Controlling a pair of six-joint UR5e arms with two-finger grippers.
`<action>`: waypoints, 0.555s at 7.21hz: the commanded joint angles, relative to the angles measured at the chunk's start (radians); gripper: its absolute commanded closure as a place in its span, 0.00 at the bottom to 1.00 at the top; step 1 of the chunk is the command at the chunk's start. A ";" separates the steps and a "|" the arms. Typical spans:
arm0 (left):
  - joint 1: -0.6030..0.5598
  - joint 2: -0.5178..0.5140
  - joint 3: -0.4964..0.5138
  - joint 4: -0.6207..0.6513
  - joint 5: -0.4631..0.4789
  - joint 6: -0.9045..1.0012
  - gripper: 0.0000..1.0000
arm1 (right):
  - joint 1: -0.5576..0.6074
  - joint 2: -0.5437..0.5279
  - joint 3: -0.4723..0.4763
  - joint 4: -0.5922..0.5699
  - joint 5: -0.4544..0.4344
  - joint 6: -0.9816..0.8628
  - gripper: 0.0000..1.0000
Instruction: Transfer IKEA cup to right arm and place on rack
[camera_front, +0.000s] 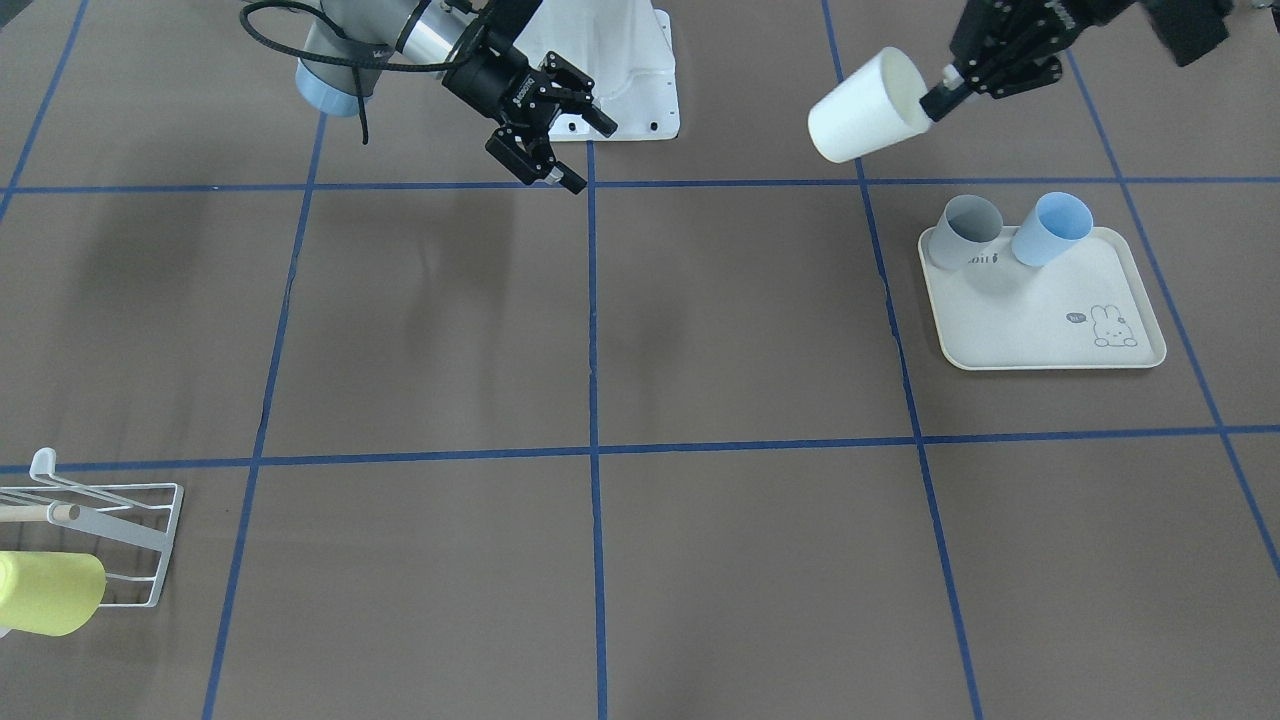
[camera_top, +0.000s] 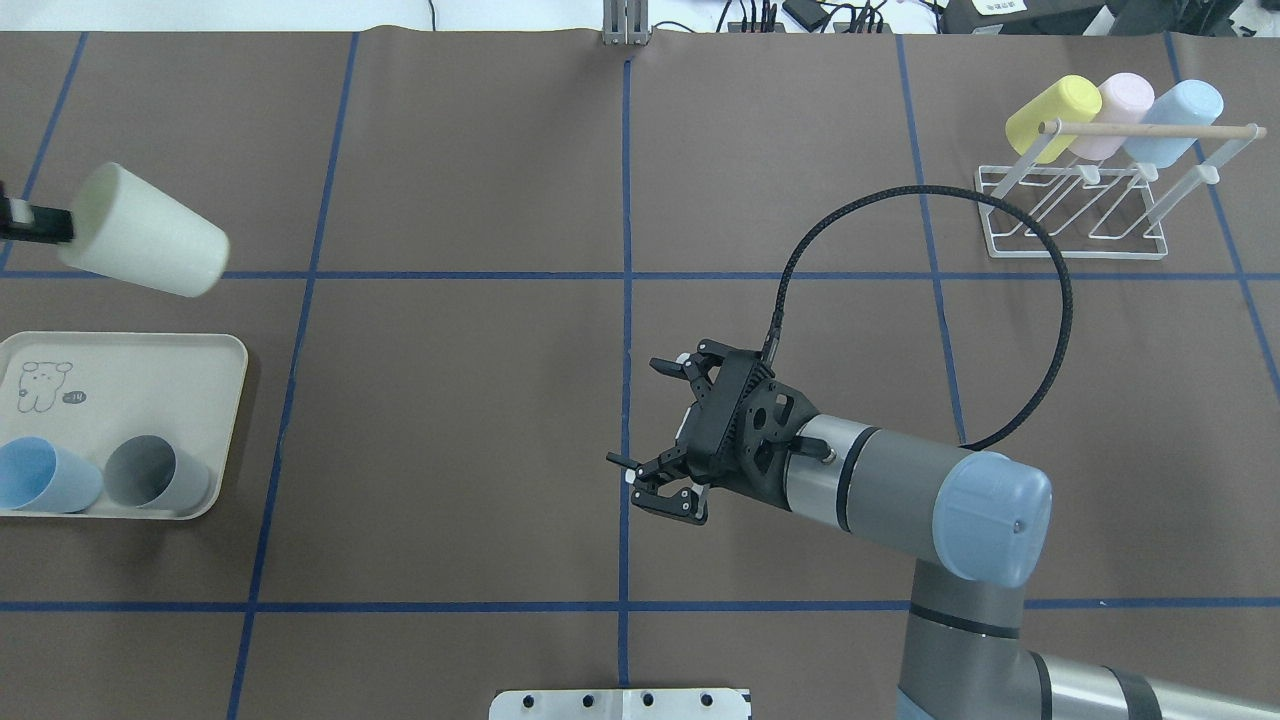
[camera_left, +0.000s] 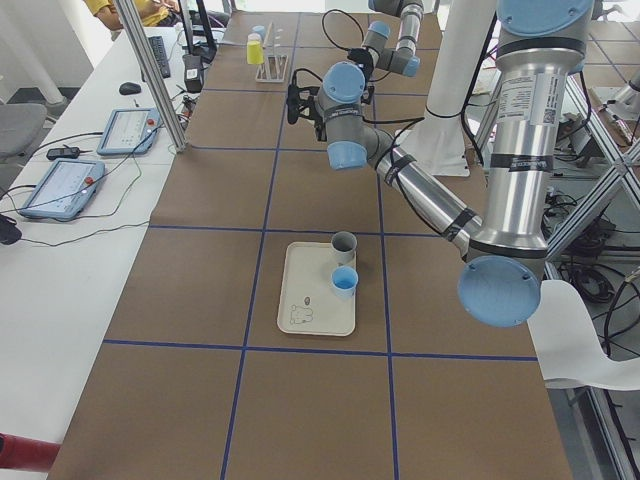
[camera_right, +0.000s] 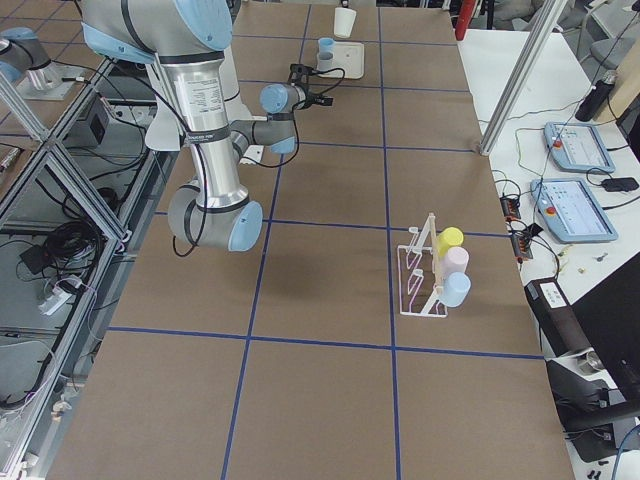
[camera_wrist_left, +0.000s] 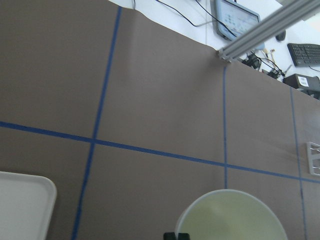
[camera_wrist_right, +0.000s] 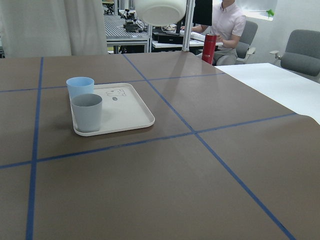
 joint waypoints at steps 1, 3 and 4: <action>0.122 -0.079 0.012 -0.064 0.019 -0.074 1.00 | -0.024 0.003 -0.052 0.160 -0.002 -0.016 0.02; 0.230 -0.113 0.013 -0.066 0.130 -0.079 1.00 | -0.029 0.006 -0.116 0.308 -0.002 -0.016 0.03; 0.267 -0.126 0.028 -0.067 0.169 -0.079 1.00 | -0.029 0.007 -0.117 0.309 -0.002 -0.016 0.02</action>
